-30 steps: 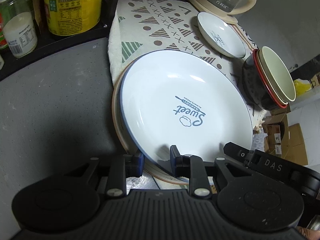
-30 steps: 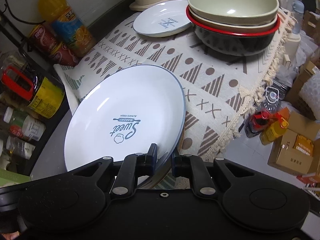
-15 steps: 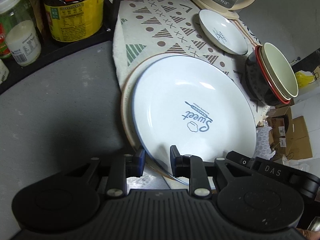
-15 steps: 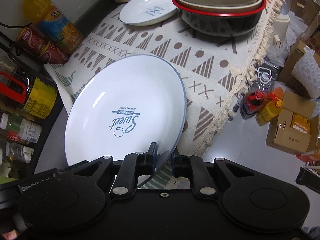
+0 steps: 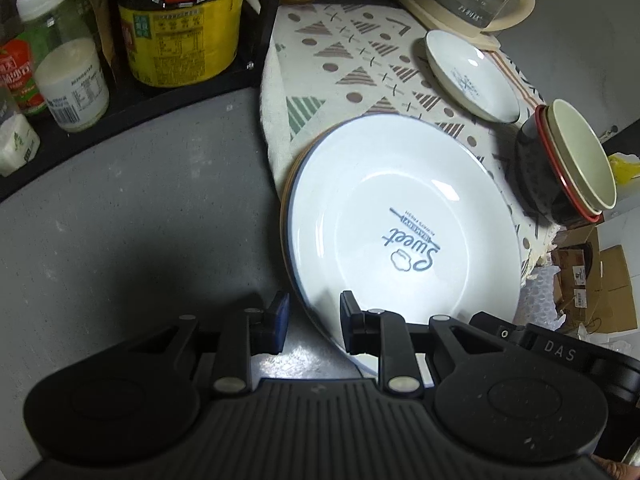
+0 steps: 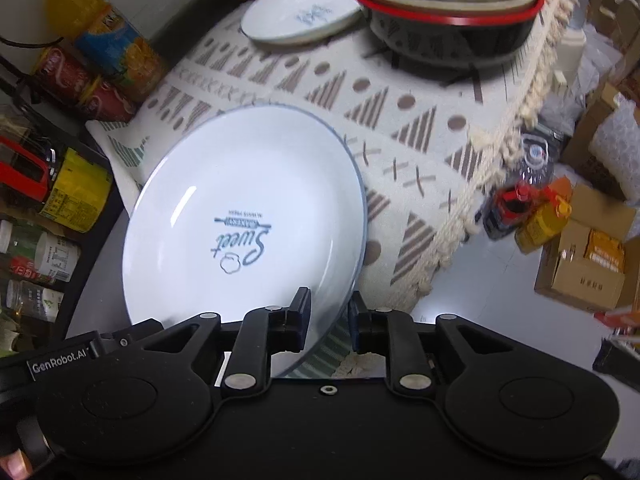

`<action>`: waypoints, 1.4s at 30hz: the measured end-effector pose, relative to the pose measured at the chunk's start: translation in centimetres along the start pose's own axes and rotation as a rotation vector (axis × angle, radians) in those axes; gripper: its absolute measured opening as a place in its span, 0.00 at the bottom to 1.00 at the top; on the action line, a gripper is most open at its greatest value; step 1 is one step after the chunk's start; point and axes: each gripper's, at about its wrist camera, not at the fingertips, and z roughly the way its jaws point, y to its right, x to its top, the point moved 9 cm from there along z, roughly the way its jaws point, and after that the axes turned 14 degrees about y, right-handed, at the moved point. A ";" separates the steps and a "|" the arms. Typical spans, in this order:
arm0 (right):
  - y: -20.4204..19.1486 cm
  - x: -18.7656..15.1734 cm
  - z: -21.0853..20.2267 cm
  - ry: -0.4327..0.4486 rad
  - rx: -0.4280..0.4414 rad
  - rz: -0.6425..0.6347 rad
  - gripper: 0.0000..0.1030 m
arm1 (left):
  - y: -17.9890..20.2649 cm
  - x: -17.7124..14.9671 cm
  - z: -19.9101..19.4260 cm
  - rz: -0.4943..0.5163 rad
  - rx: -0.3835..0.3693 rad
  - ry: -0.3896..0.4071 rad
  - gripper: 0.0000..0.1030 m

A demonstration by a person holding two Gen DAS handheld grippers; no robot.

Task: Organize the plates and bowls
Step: 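Lower the 'Sweet' plate onto the large white plate and open the right gripper, then move the right gripper to the small white 'Bakery' plate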

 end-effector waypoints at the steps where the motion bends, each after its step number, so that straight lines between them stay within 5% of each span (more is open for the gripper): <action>1: 0.0 0.3 -0.2 0.006 0.006 -0.003 0.31 | 0.1 0.3 -0.2 0.003 0.003 0.007 0.23; 5: 0.5 2.0 -1.4 0.059 0.032 0.016 0.52 | 0.7 1.6 -1.1 0.012 0.016 0.045 0.23; 10: 1.8 4.8 -3.4 0.144 0.041 0.014 0.70 | 2.5 3.4 -2.4 0.004 -0.002 0.114 0.50; 15: 4.0 7.8 -5.6 0.240 0.030 0.005 0.84 | 5.3 4.5 -3.0 0.002 -0.045 0.167 0.60; 27: 6.1 15.7 -7.5 0.373 0.055 -0.022 0.91 | 10.3 7.6 -2.8 0.032 -0.083 0.245 0.62; 42: 3.3 25.8 -1.1 0.314 0.180 -0.206 0.91 | 14.1 15.2 3.5 -0.037 -0.009 0.278 0.62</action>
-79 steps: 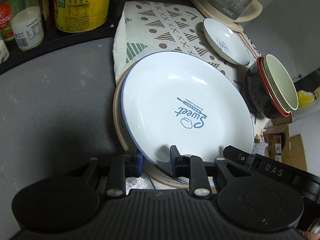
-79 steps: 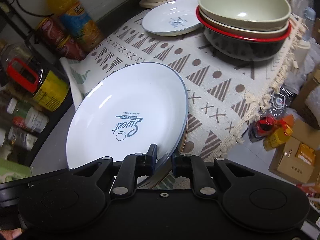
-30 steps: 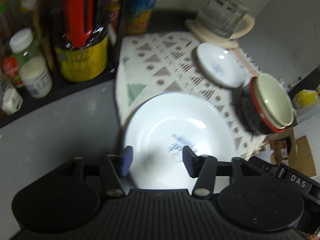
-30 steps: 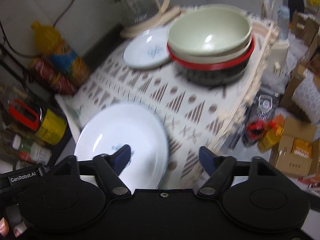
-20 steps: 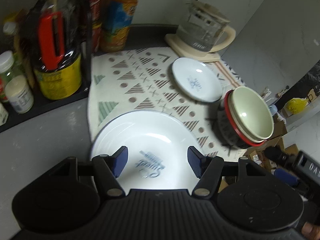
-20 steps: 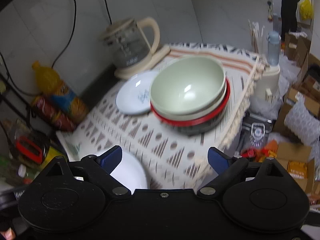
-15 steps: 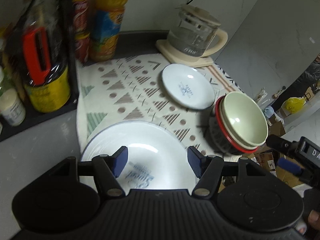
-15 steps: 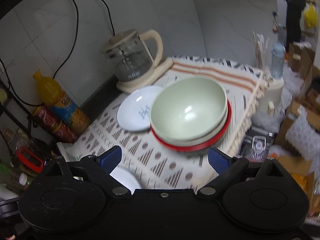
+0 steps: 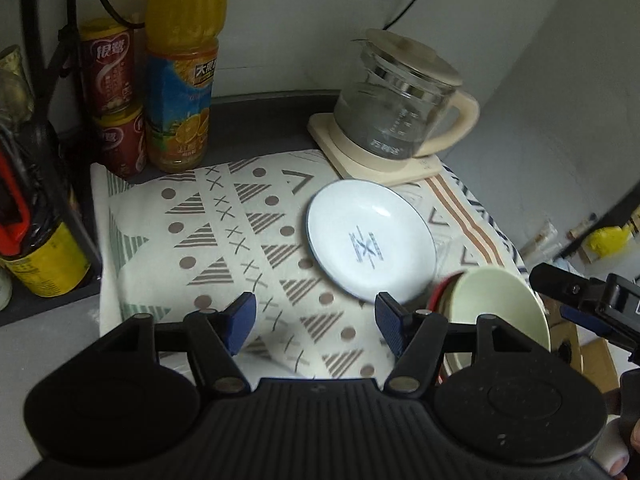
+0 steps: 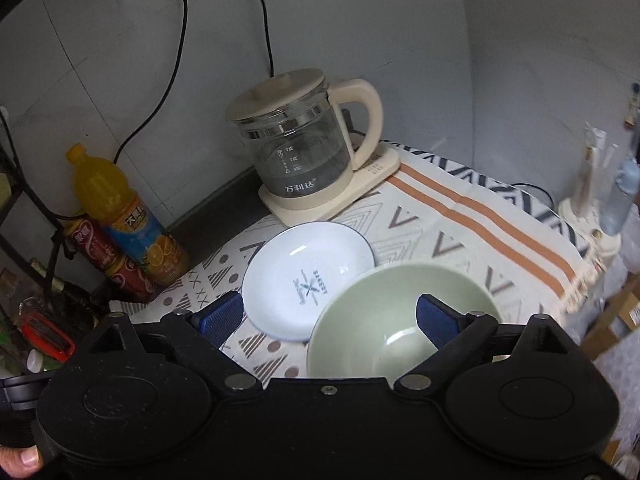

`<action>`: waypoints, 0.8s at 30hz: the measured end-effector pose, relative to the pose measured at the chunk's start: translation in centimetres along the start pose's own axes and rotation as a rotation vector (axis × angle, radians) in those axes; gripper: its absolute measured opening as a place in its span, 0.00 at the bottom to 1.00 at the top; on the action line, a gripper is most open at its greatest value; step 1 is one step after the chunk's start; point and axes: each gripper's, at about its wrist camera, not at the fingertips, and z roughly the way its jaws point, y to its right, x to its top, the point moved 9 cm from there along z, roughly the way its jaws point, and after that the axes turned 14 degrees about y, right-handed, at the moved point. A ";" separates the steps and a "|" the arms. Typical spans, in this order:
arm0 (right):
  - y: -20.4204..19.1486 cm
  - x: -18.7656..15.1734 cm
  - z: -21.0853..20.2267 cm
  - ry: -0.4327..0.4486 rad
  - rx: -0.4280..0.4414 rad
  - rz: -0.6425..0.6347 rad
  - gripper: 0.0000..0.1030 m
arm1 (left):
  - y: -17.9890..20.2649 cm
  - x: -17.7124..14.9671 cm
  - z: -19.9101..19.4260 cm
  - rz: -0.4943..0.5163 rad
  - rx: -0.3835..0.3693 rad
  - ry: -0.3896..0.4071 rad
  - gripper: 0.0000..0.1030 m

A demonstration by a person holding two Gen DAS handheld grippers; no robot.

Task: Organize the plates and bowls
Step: 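Move the right gripper to the small white 'Bakery' plate, then grasp the rim of the 'Bakery' plate with the right gripper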

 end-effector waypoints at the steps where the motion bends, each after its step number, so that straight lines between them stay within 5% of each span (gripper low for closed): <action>1: 0.1 0.4 0.8 -0.002 0.008 -0.007 0.91 | 0.2 0.1 0.5 -0.015 0.004 -0.002 0.62; 11: 2.2 2.9 8.2 -0.099 0.067 -0.053 0.84 | 2.4 1.1 6.1 -0.066 0.035 -0.004 0.62; 24: 3.4 1.3 17.5 -0.336 0.137 -0.057 0.67 | 1.7 -0.2 13.2 -0.213 0.105 -0.074 0.52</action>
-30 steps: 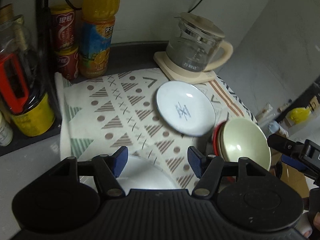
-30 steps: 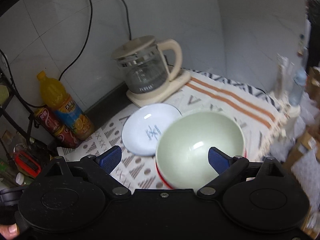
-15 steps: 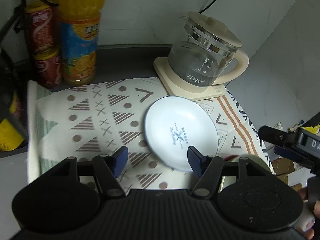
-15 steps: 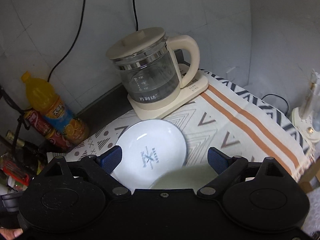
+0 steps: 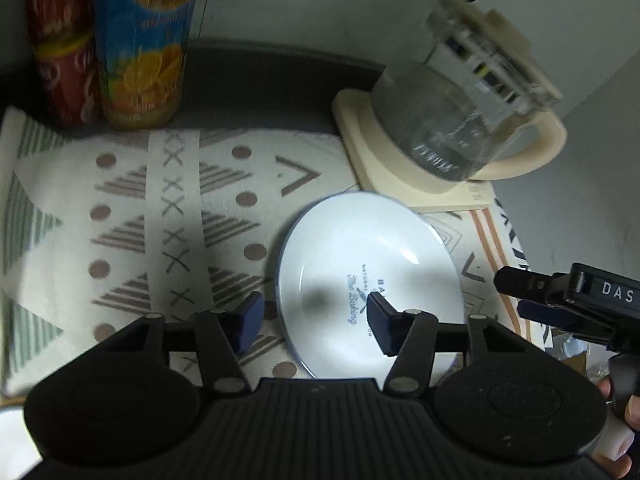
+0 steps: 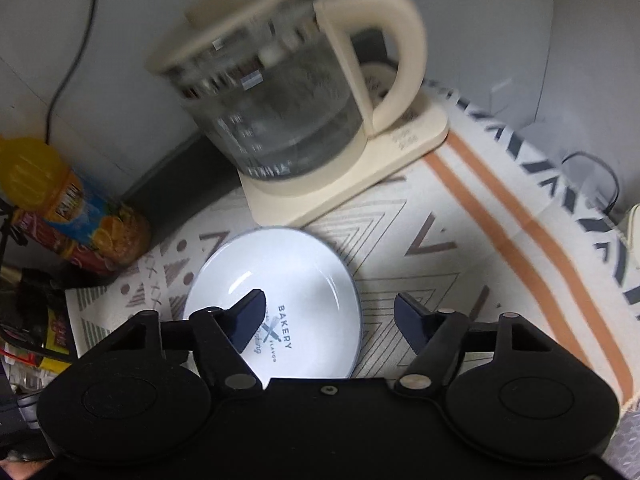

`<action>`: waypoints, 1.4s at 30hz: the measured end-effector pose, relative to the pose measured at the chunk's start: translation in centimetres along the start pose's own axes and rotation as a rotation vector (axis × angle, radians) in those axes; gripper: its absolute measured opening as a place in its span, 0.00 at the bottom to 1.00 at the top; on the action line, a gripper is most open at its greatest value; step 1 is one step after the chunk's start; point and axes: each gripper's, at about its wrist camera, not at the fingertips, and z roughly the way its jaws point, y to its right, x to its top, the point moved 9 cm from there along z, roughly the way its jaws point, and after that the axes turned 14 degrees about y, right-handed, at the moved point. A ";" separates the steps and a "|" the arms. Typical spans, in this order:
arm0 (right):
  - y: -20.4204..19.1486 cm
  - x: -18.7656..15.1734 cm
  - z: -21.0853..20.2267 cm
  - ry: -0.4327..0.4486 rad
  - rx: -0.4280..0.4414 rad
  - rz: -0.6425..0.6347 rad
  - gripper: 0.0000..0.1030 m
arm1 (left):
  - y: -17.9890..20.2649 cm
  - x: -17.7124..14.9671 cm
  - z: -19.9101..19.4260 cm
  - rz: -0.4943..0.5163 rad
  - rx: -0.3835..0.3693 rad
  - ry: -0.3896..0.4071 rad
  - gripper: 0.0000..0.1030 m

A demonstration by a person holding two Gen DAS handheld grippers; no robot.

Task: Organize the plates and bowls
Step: 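Grasp the rim of the 'Bakery' plate with the right gripper, then lift the 'Bakery' plate and carry it over the stacked plates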

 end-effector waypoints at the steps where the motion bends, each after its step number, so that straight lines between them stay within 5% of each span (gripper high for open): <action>1: 0.0 -0.1 0.6 -0.019 0.003 0.001 0.67 | -0.1 -0.2 0.4 -0.005 0.009 -0.009 0.50; 11: 0.5 -1.2 4.3 -0.165 0.018 0.012 0.61 | -0.4 -1.9 2.9 -0.038 0.038 -0.059 0.37; 16: 0.4 -2.0 5.6 -0.222 0.034 0.012 0.40 | -0.7 -2.4 3.4 -0.050 0.052 -0.065 0.28; 24: 0.4 -3.4 6.7 -0.291 0.027 0.004 0.39 | -0.8 -2.7 3.9 -0.050 0.057 -0.055 0.23; 27: 0.5 -3.4 6.7 -0.288 0.021 -0.007 0.36 | -0.9 -2.5 4.0 -0.048 0.065 -0.054 0.19; 33: 1.0 -2.8 6.0 -0.230 0.057 0.014 0.13 | -1.5 -1.9 3.5 -0.026 0.066 -0.034 0.15; 42: -0.1 -1.8 3.8 -0.132 0.129 0.048 0.10 | -1.6 0.0 1.6 -0.024 0.028 -0.011 0.12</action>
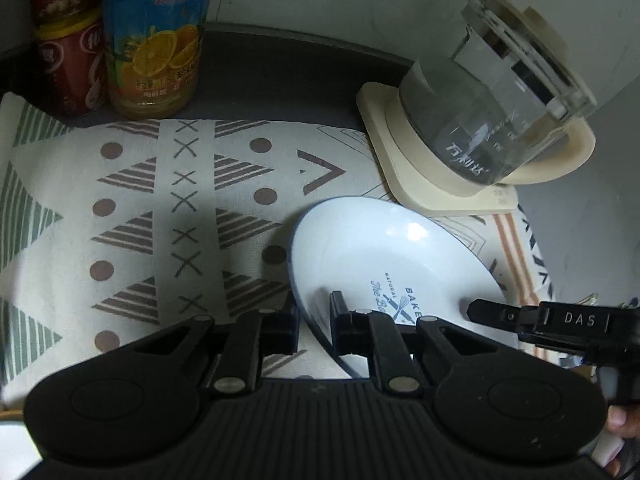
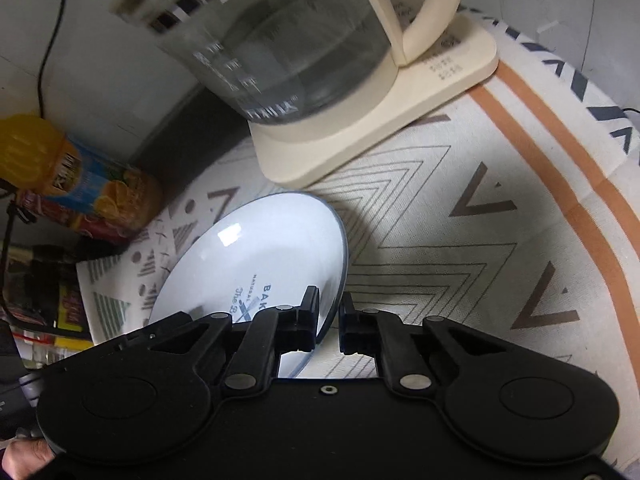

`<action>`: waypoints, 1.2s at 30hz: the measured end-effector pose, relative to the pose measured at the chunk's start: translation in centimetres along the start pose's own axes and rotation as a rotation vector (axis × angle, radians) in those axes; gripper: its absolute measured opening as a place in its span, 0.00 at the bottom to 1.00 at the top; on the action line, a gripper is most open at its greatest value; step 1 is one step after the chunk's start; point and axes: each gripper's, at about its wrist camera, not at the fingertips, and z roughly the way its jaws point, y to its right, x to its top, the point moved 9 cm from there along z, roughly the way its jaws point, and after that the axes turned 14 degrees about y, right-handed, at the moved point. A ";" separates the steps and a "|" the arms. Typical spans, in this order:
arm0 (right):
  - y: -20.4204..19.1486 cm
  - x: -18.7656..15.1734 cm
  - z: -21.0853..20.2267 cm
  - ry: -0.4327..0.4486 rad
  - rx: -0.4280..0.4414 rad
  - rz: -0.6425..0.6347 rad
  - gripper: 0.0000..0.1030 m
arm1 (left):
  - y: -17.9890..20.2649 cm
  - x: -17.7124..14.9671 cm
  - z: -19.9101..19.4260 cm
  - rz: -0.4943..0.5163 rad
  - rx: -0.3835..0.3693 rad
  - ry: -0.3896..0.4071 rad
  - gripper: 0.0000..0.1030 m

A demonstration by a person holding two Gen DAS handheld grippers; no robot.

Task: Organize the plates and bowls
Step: 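Lift the 'Bakery' plate and carry it over the stacked plates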

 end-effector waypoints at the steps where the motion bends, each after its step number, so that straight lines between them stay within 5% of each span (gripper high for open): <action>1: -0.2 0.1 -0.3 0.014 0.007 0.000 0.10 | 0.1 0.3 -0.3 0.007 -0.001 0.010 0.12; 16: -3.5 -0.4 -4.7 0.135 0.051 0.023 0.10 | 0.2 2.2 -6.4 0.064 -0.046 0.087 0.12; 36: -9.1 -7.1 -10.4 0.215 0.050 0.033 0.10 | -3.9 0.6 -15.4 0.121 -0.100 0.137 0.12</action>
